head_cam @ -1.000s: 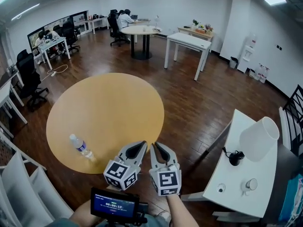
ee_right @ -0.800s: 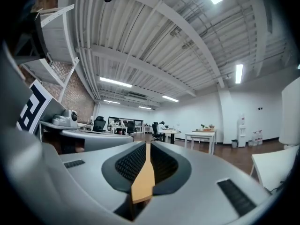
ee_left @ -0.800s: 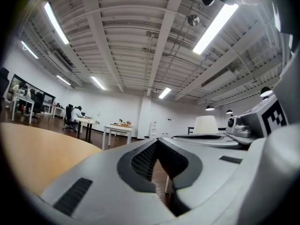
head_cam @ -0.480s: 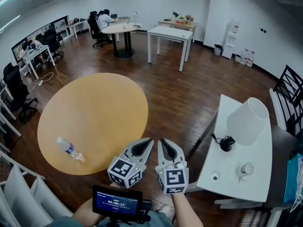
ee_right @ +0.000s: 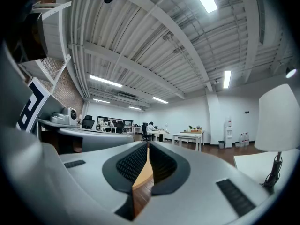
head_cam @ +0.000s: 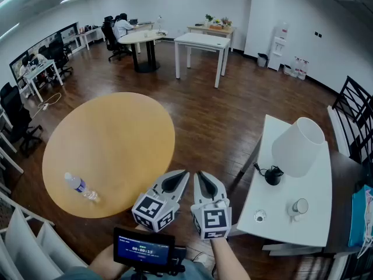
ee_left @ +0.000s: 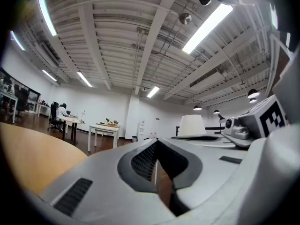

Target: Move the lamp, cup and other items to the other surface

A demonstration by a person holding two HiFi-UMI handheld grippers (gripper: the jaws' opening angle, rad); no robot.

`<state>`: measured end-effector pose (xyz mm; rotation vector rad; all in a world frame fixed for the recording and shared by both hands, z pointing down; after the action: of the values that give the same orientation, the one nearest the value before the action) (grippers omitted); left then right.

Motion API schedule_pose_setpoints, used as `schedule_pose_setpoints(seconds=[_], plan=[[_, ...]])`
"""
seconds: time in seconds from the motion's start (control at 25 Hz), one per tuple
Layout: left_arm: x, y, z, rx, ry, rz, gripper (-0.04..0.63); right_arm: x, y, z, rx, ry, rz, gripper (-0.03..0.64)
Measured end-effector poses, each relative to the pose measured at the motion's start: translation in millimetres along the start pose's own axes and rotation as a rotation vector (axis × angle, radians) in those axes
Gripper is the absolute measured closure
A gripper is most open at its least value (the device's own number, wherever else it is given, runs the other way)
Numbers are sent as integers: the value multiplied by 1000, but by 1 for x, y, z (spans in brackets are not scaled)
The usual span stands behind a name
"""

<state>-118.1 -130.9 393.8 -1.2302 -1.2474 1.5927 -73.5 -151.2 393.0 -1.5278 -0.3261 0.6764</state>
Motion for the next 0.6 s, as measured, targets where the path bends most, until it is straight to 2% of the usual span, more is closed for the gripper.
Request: schedule_pose_setpoints(seconds=[0.2, 0.36, 0.52, 0.56, 0.6], plan=[[-8, 1, -7, -8, -15, -25, 592, 5, 2, -8, 16, -20, -20, 603], [-17, 5, -23, -43, -26, -6, 591, 16, 0, -9, 42, -10, 29, 598], [-30, 6, -42, -63, -68, -9, 589, 31, -4, -31, 26, -76, 17, 584], [-35, 7, -48, -66, -82, -8, 589, 36, -5, -39, 15, -91, 18, 571], [-40, 8, -55, -67, -96, -6, 589, 42, -7, -48, 8, -106, 15, 518]])
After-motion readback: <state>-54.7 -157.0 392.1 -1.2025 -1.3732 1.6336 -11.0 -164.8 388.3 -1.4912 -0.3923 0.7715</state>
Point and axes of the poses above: the fingertips, and each gripper's own axes: x backward along the fingers, z to its left, y out of its top, the point moved 1 cm from there along x, backward along the fingers, and after that the axes turned 14 degrees about z, right-handed, at the moved point
